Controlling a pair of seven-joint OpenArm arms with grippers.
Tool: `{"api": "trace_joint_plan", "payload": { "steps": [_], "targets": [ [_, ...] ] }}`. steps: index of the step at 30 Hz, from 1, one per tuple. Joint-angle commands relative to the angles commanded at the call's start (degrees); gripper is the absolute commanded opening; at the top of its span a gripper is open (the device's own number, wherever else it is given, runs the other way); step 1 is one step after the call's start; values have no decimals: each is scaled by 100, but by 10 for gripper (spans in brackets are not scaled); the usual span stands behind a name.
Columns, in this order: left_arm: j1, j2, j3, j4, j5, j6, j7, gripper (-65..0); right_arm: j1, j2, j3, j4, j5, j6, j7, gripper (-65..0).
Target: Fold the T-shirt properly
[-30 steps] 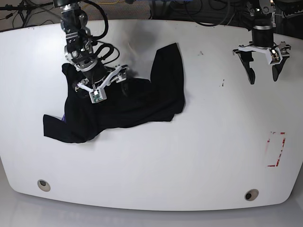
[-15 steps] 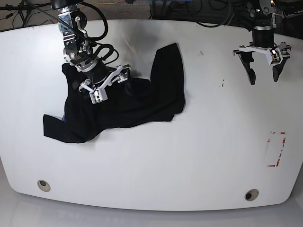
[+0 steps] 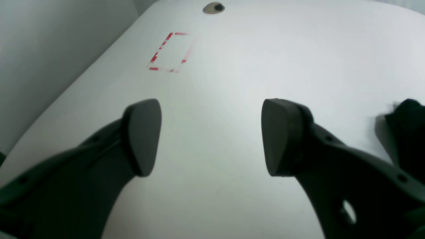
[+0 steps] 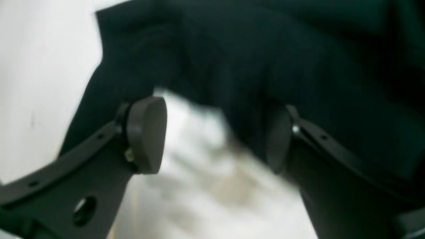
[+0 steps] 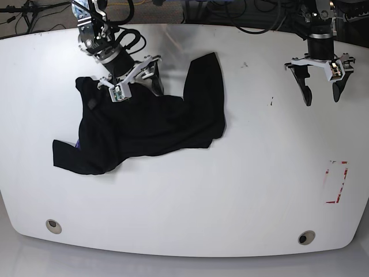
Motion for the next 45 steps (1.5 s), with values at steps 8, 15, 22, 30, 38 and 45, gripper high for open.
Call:
{"api": "trace_joint_plan", "payload": {
  "steps": [8, 15, 22, 30, 38, 45],
  "targets": [
    [-104, -44, 19, -53, -5, 16, 7, -210, -93, 29, -105, -6, -157, -2, 22, -171],
    [-161, -61, 24, -91, -18, 18, 44, -210, 230, 117, -474, -244, -222, -12, 50, -162],
    [-89, -60, -2, -39, 0, 14, 2, -206, 746, 82, -870, -667, -225, -38, -21, -199],
    [-75, -60, 2, -31, -4, 21, -30, -206, 892, 6, -833, -814, -151, -47, -25, -405],
    [-46, -34, -22, -60, -14, 23, -42, -203, 1010, 67, -926, -846, -127, -58, -55, -411],
    [-96, -46, 0, -112, 18, 31, 126, -200, 995, 120, -1180, -608, -189, 15, -122, -345]
  ]
}}
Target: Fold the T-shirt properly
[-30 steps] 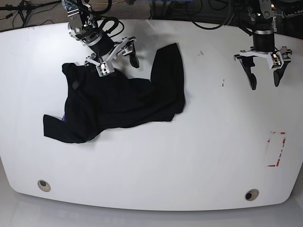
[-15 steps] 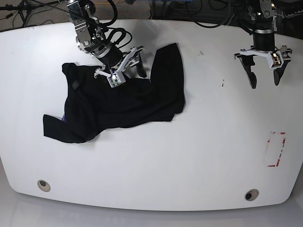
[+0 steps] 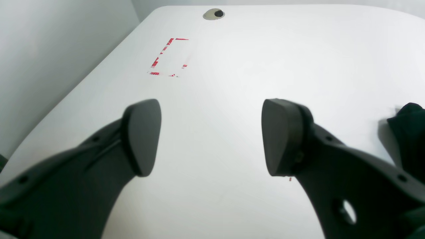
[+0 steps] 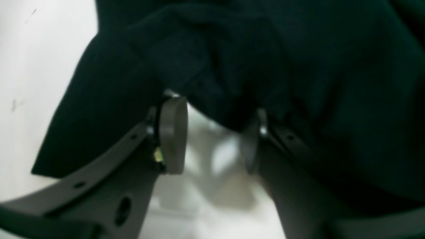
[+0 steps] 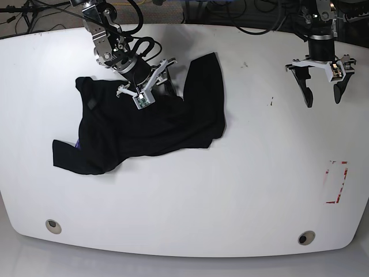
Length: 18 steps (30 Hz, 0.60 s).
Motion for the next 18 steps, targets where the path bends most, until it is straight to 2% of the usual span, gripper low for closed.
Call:
{"api": "trace_joint_plan", "payload": {
  "steps": [6, 10, 12, 18],
  "targets": [
    [-23, -1, -1, -46, -1, -2, 174, -191, 17, -8, -157, 119, -6, 6, -25, -311],
    [-42, 1, 0, -73, 0, 13, 279, -187, 36, -4, -253, 181, 2, 5, -38, -270],
    [-42, -10, -15, -59, -8, 5, 166, -194, 154, -1, -368, 69, -10, 5, -27, -227],
    [-51, -14, -11, -40, 0, 2, 22, -199, 277, 47, -272, -186, -37, 33, -17, -266]
  ]
}}
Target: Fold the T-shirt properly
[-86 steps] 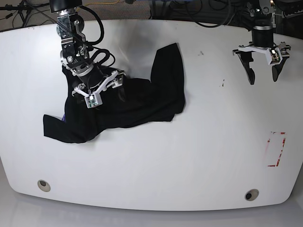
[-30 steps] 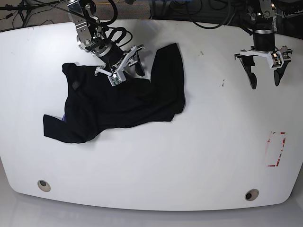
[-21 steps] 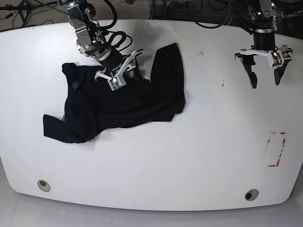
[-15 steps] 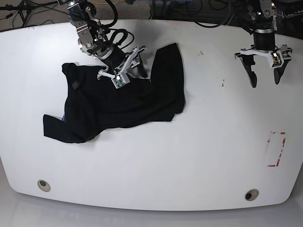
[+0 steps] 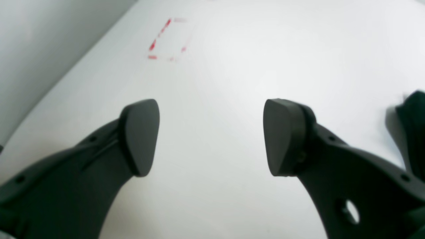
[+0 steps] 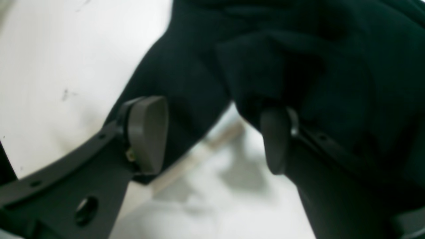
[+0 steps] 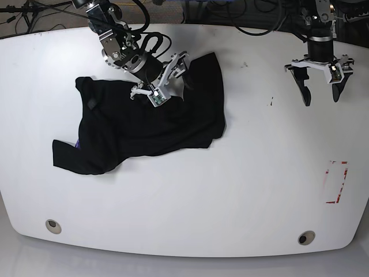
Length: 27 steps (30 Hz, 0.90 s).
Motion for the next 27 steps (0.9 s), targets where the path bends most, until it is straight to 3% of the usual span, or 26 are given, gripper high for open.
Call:
{"api": "trace_joint_plan", "payload": {
  "steps": [6, 8, 10, 16, 17, 27],
  "targets": [
    [-20, -16, 23, 16, -6, 7, -45, -201, 120, 26, 72, -349, 11, -1, -3, -416],
    [-33, -1, 0, 20, -14, 18, -1, -201, 186, 41, 59, -337, 35, 12, -47, -561],
    [-40, -2, -4, 15, -19, 20, -3, -200, 223, 24, 66, -308, 49, 9, -58, -550],
    [-8, -1, -11, 3, -21, 15, -43, -196, 312, -85, 154, -8, 72, -44, -37, -433],
    [99, 88, -1, -275, 60, -58, 296, -197, 59, -66, 58, -351, -71, -104, -284, -514],
    [196, 88, 8, -293, 51, -67, 507, -197, 103, -66, 84, -351, -71, -104, -390, -515]
  ]
}}
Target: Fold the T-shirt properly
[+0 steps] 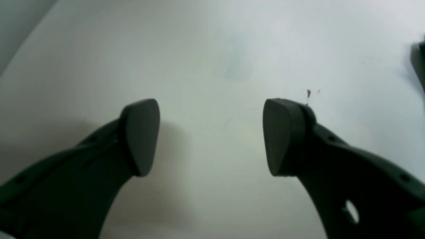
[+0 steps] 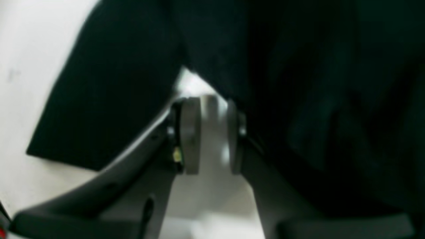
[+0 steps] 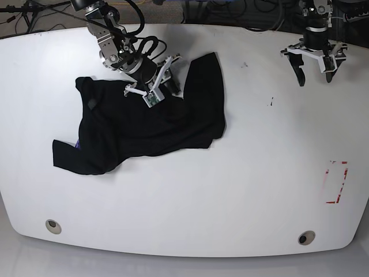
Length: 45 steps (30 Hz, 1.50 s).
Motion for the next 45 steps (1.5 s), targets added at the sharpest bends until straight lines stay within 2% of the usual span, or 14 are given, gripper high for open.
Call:
{"api": "trace_joint_plan", "payload": {
  "steps": [11, 22, 25, 30, 32, 36, 39, 45],
  "targets": [
    [0, 0, 0, 44, -9, -9, 0, -197, -88, 0, 26, 782, 0, -9, -18, -514],
    [0, 0, 0, 70, -18, -9, 0, -193, -334, -9, 765, 1538, 0, -9, -18, -510],
    [0, 0, 0, 70, -18, -9, 0, -192, -413, -9, 1064, 1591, 0, -9, -18, -458],
    [0, 0, 0, 70, -18, -9, 0, -192, -440, -9, 1741, 1618, 0, -9, -18, -308],
    [0, 0, 0, 70, -18, -9, 0, -192, -431, -9, 1978, 1600, 0, -9, -18, -285],
    [-9, -9, 0, 62, -9, -9, 0, -192, -387, 35, 2277, 1468, -26, -9, -18, -282],
    [-9, -18, 0, 62, -9, -9, 0, -192, -360, 53, 2391, 1257, -290, -9, -18, -281],
    [-9, -18, 0, 53, 0, -9, 0, -192, -237, 9, 2426, 993, -1327, 62, -18, -279]
  ]
}}
